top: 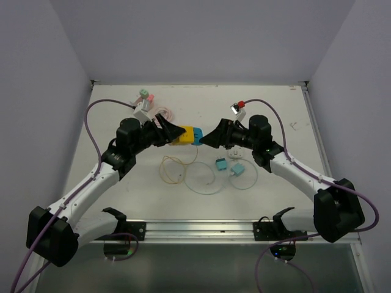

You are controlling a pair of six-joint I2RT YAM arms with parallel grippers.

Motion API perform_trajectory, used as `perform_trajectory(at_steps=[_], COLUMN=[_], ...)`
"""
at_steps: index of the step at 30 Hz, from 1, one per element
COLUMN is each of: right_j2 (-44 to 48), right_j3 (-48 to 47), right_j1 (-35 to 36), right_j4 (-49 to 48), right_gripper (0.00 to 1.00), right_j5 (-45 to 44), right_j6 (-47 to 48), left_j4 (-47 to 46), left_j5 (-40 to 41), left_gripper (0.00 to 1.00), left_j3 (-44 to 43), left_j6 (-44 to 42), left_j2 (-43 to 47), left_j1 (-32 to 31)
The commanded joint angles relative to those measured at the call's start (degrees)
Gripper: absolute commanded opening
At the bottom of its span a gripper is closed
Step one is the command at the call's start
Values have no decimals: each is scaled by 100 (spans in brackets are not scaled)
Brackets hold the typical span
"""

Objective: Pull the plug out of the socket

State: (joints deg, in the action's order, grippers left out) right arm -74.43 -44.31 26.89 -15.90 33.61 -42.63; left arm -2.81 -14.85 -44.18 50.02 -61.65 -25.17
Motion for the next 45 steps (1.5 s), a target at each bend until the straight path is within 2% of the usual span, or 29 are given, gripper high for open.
perform_trajectory(at_steps=[1, 11, 28, 35, 45], right_j2=[-71, -361, -686, -845, -783], right_j3=[-7, -130, -121, -244, -86], right_j1=[-9, -9, -123, -132, -158], right_j4=[-546, -984, -2426, -2576, -2629], right_gripper=[88, 84, 72, 59, 36], right_j5=[252, 76, 726, 929, 972], right_j6=[-368, -1475, -2407, -2417, -2460], left_j4=[-343, -914, -2206, -2487, -2707], left_j5=[149, -176, -589, -677, -852], left_gripper=[0, 0, 0, 0, 0], left_j3=[-205, -3, 595, 700, 1043], left_j6=[481, 957, 1256, 1379, 1361], left_j2=[293, 320, 531, 549, 601], left_j1=[30, 30, 135, 196, 381])
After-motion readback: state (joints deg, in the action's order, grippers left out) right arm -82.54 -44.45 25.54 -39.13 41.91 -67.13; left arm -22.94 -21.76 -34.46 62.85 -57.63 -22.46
